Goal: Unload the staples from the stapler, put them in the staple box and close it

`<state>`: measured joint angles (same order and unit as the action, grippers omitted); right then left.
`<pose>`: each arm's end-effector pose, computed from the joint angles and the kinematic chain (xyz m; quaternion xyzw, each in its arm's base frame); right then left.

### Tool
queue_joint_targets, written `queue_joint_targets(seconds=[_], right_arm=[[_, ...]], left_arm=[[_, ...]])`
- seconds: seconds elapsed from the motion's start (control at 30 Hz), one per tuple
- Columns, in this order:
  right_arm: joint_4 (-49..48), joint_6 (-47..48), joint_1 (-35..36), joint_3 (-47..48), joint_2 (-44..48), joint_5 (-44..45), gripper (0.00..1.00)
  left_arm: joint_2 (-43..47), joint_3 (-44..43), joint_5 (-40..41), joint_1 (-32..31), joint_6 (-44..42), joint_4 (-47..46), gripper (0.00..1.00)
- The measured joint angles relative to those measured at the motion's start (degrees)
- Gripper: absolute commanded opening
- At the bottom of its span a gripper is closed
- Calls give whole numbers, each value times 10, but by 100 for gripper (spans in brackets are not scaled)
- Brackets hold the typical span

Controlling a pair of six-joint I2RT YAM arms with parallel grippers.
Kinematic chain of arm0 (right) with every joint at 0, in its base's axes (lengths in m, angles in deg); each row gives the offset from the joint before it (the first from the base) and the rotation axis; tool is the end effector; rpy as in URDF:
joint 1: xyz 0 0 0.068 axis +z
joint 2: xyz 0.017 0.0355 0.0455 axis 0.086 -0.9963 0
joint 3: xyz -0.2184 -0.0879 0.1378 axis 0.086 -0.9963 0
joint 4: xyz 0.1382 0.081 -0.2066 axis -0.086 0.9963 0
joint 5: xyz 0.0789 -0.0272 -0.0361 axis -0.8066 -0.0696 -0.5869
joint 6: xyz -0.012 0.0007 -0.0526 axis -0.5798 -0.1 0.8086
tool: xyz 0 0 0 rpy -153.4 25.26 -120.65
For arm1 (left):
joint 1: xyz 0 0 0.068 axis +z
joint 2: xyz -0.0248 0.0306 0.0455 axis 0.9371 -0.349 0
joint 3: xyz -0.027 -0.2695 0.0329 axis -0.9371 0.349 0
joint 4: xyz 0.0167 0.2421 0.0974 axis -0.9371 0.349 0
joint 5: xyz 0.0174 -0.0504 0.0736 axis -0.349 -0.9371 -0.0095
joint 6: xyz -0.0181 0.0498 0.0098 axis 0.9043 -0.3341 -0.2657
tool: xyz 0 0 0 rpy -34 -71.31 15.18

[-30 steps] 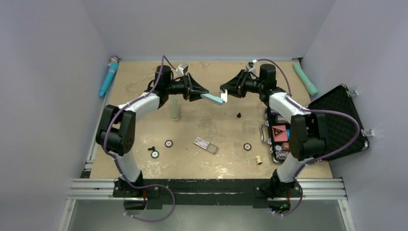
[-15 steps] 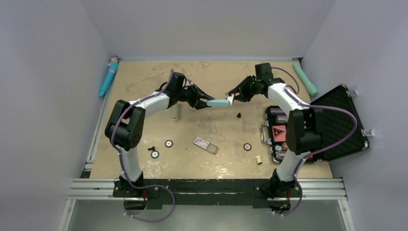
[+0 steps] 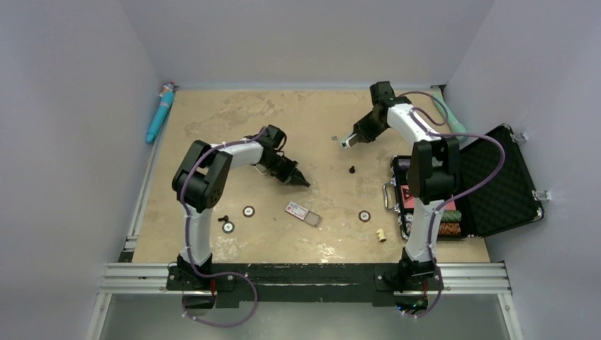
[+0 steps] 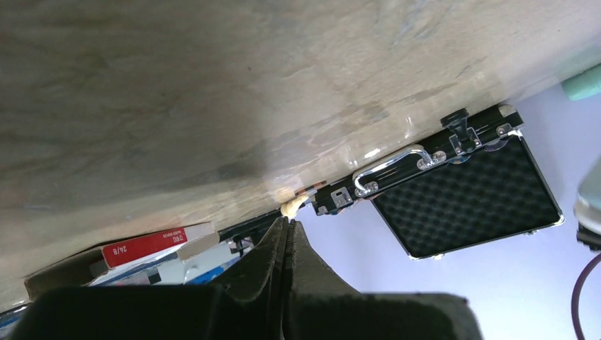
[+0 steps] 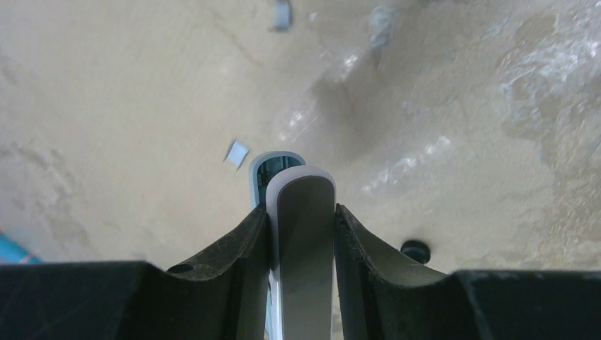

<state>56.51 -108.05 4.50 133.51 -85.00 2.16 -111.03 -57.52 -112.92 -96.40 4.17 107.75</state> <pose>0.4336 0.0725 0.2245 0.4179 0.8758 0.1434 0.1943 0.3427 -0.1979 0.1208 0.3891 -0.8478 0.3157 0.1736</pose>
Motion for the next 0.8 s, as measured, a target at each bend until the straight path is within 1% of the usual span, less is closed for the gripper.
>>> queue_joint_targets(seconds=[0.1, 0.2, 0.37, 0.5, 0.53, 0.57, 0.6, 0.67, 0.73, 0.77, 0.8], right_arm=[[14, 2, 1, 22, -40, 15, 0], [19, 6, 6, 21, -60, 13, 0], [17, 33, 15, 20, -28, -2, 0], [-3, 60, 22, 5, 32, -26, 0], [-17, 69, 22, -6, 55, -37, 0], [-33, 77, 22, -20, 79, -51, 0], [-49, 83, 22, -34, 100, -63, 0], [-96, 100, 22, -78, 153, -97, 0], [-134, 112, 21, -116, 195, -130, 0], [-154, 119, 21, -135, 212, -150, 0], [-172, 124, 21, -152, 226, -170, 0]], left_arm=[[0, -8, 0, -1, -2, 10, 0], [0, -16, 0, 1, -10, 16, 0], [0, -31, -3, 2, -26, 14, 0], [0, -38, -9, 2, -37, 0, 0], [0, -41, -9, 2, -44, -2, 4], [2, -44, -9, 3, -52, -3, 14], [4, -47, -8, 4, -61, -2, 27], [16, -53, -3, 9, -87, -1, 57], [39, -58, 3, 15, -113, 0, 81], [57, -61, 7, 18, -128, 1, 90], [74, -64, 9, 21, -144, 0, 93]])
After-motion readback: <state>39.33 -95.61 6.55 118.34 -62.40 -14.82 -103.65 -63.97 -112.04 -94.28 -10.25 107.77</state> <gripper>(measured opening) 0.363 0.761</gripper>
